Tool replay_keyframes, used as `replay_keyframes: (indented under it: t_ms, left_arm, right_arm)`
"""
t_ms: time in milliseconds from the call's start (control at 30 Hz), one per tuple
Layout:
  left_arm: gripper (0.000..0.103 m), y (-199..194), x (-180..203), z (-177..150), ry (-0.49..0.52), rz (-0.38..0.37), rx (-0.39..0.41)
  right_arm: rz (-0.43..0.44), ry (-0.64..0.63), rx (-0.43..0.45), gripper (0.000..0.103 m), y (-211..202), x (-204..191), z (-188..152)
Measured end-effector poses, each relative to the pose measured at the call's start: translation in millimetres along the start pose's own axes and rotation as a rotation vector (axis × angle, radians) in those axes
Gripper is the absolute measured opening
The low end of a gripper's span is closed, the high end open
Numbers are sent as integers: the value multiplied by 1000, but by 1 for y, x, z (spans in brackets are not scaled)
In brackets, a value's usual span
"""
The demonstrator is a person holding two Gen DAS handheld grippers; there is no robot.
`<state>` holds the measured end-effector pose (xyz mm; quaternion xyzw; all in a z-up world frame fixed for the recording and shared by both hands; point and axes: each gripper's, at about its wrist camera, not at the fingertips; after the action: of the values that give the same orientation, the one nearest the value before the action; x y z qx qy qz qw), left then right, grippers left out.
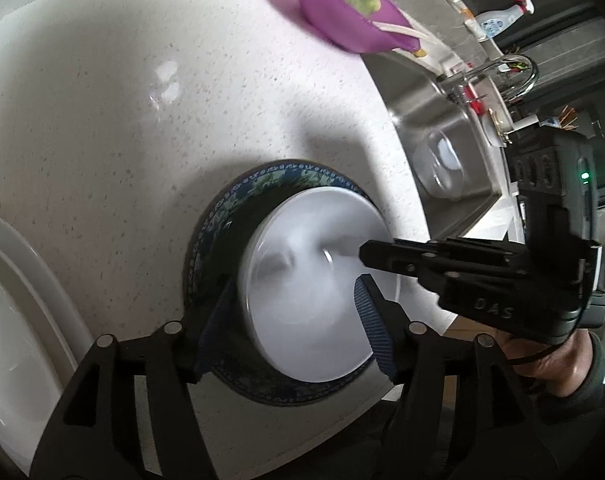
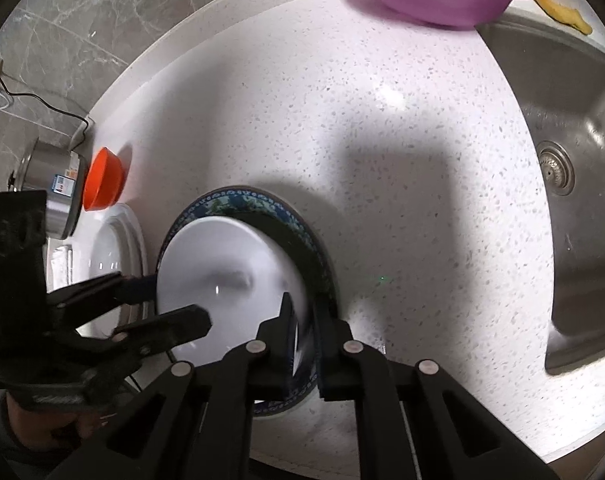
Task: Organize plates and bowls
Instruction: 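Lower the white bowl into the patterned plate and open both grippers, then move both tools to the orange bowl beside the rice cooker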
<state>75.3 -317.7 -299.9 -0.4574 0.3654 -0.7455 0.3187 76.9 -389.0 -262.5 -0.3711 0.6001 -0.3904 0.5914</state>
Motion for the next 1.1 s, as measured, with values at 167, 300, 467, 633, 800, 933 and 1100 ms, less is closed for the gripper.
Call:
replay_keyframes:
  t_ms: [167,300,467,633,800,933,1100]
  left_arm:
    - [61,-14,-1,3,-11,-25,45]
    - [67,-30,-6,5,-20,-41,102]
    - [76,-48,-16,5,-48,-27,148]
    - [92,-90,-29,-4,-68,-9,299]
    - [102,-158,-70,-25,-132,151,424]
    - [102,-201,-111,-52,-212,306,417]
    - [102,-253,-177,-81,-317,387,459]
  right_arm:
    - [-40,-14,5,7,2,-2,0]
    - [-22,4,10,8,-1,-3,1]
    - [-13,-5,4,24,-2,-10,1]
    - [12,1,34,47,-20,-20,-3]
    - [243,-3,175,84,-76,-24,13]
    - [575,85,229,103,-94,-29,43]
    - [710,17,176,103,-72,-92,70]
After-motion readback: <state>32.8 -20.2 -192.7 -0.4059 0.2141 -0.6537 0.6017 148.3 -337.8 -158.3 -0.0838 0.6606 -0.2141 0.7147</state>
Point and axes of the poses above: each gripper's, at about its wrist camera, not at the fingertips, and y roughly the way its jaws point, x to its right, z to its top, and after that the axes turned 14 degrees about y, right-handed
